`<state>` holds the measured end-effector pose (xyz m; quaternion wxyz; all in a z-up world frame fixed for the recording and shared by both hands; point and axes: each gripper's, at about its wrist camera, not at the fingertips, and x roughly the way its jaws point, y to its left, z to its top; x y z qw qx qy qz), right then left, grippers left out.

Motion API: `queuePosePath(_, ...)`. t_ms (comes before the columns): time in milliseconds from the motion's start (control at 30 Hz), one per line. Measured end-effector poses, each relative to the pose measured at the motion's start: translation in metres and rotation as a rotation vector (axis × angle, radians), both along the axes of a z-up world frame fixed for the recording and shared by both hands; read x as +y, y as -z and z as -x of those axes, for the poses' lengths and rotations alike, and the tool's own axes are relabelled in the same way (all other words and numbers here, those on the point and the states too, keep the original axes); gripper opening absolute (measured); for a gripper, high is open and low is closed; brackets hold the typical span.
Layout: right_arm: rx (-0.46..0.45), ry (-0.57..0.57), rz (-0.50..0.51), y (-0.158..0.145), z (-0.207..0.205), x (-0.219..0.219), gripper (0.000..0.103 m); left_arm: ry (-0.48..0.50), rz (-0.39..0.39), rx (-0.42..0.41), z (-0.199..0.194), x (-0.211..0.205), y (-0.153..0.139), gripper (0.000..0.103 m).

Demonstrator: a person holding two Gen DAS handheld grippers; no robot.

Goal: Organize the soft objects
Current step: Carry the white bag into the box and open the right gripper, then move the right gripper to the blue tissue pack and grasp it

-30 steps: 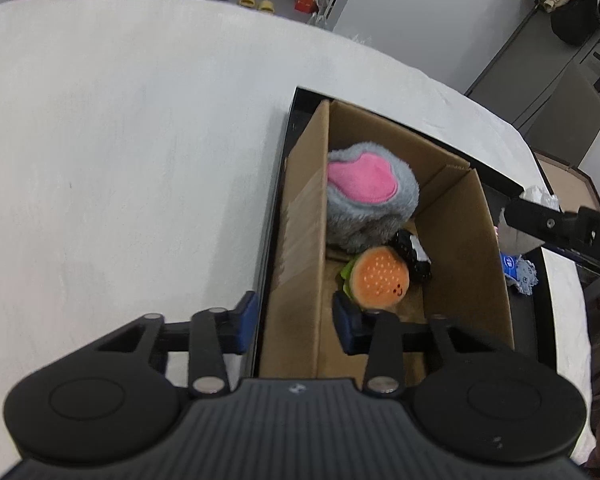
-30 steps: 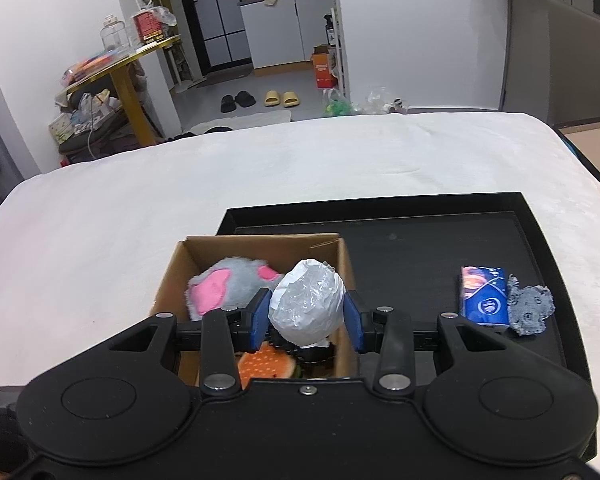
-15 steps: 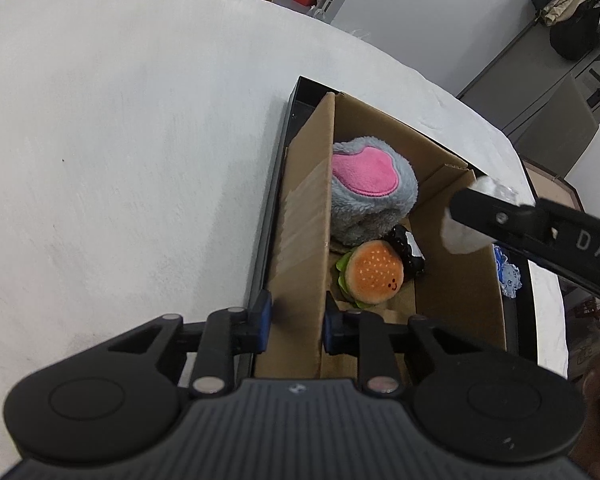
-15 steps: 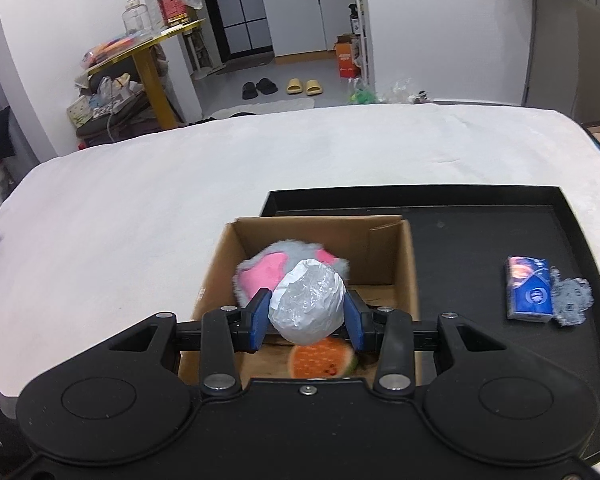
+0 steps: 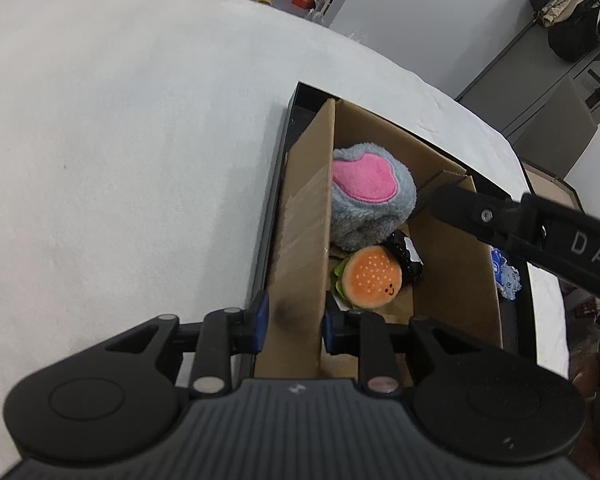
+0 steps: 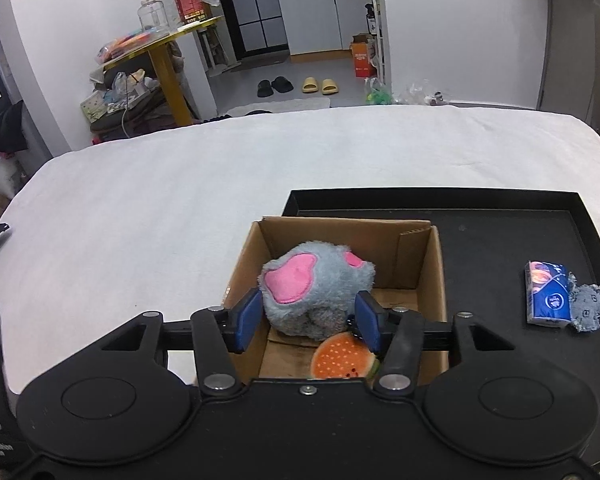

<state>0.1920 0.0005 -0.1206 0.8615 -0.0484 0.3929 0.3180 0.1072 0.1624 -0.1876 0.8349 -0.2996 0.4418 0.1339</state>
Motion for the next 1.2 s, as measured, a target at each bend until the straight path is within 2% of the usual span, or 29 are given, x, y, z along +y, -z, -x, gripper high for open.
queuePosePath(133, -0.003, 0.014, 0.009, 0.001, -0.001, -0.007, 0.056, -0.005, -0.022, -0.001, 0.002, -0.001, -0.005, 0.027)
queuePosePath(267, -0.027, 0.033, 0.021, -0.001, -0.003, -0.018, 0.07, -0.015, -0.035, 0.005, 0.002, -0.002, -0.009, 0.028)
queuePosePath(533, -0.028, 0.091, 0.033, 0.003, -0.014, -0.043, 0.08, -0.029, -0.06, 0.005, -0.002, -0.005, -0.015, 0.039)
queuePosePath(600, -0.03, 0.103, 0.038, 0.005, -0.017, -0.048, 0.085, -0.03, -0.071, 0.007, -0.004, -0.007, -0.016, 0.045)
queuePosePath(900, -0.112, 0.14, 0.099, 0.008, -0.023, -0.061, 0.1, -0.047, -0.102, 0.034, -0.011, -0.012, -0.017, 0.05)
queuePosePath(967, -0.124, 0.146, 0.108, 0.01, -0.024, -0.064, 0.103, -0.049, -0.11, 0.034, -0.012, -0.013, -0.017, 0.051)
queuePosePath(1200, -0.117, 0.178, 0.136, 0.018, -0.032, -0.076, 0.103, -0.047, -0.132, 0.046, -0.017, -0.02, -0.018, 0.052)
